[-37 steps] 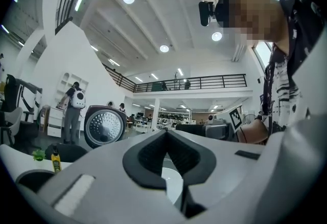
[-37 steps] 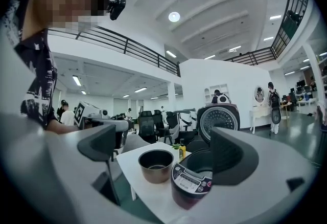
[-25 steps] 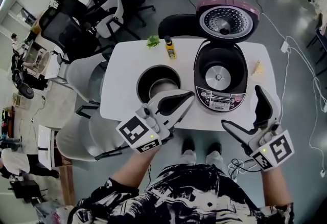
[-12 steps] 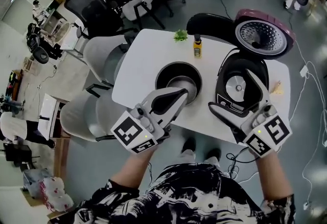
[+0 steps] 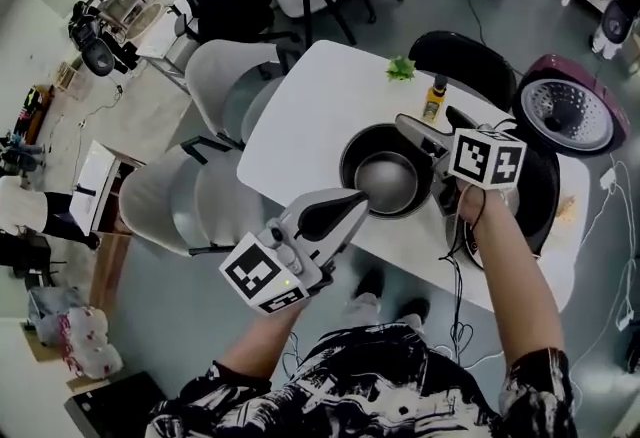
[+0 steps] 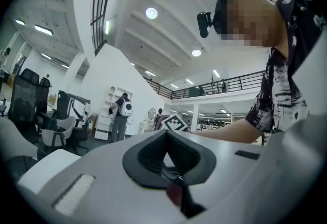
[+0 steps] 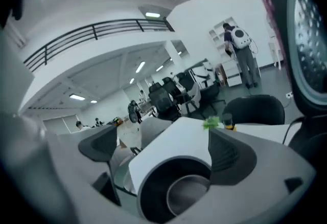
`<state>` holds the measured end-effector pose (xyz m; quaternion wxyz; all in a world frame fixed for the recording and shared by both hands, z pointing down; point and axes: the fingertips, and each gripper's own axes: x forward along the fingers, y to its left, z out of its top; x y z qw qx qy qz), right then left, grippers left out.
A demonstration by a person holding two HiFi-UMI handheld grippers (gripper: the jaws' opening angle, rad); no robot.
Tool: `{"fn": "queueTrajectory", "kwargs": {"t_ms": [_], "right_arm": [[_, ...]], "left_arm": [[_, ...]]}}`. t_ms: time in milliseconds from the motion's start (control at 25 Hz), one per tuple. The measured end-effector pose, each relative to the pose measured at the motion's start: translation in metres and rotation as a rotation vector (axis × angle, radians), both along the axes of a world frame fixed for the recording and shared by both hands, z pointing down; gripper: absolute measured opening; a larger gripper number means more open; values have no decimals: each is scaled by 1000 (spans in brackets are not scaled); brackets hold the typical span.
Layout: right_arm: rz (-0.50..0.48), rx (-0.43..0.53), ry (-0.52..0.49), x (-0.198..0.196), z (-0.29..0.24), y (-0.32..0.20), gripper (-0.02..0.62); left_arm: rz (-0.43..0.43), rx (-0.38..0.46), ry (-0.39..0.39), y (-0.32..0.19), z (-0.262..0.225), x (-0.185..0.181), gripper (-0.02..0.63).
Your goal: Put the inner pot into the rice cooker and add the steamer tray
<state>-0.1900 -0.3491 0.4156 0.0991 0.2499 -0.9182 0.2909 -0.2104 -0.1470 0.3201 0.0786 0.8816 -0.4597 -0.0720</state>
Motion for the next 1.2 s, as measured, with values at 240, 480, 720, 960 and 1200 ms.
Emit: {"fn": "queueTrajectory", "kwargs": {"t_ms": [240, 480, 720, 960, 1200], "right_arm": [[-86, -98, 343, -29, 124, -28, 546], [-184, -110, 586, -33, 188, -41, 546], [-247, -161, 725, -17, 234, -41, 545], [-304, -222, 764, -17, 264, -29, 543], [-289, -240, 907, -3, 281, -28, 80]], "left_arm": [[-25, -30, 30, 4, 22, -29, 5], [-40, -58, 51, 9, 42, -51, 5], [-47, -74, 60, 6, 52, -60, 5], [-47, -86, 67, 4, 57, -63, 5], [-60, -85, 67, 5, 57, -66, 5]]}}
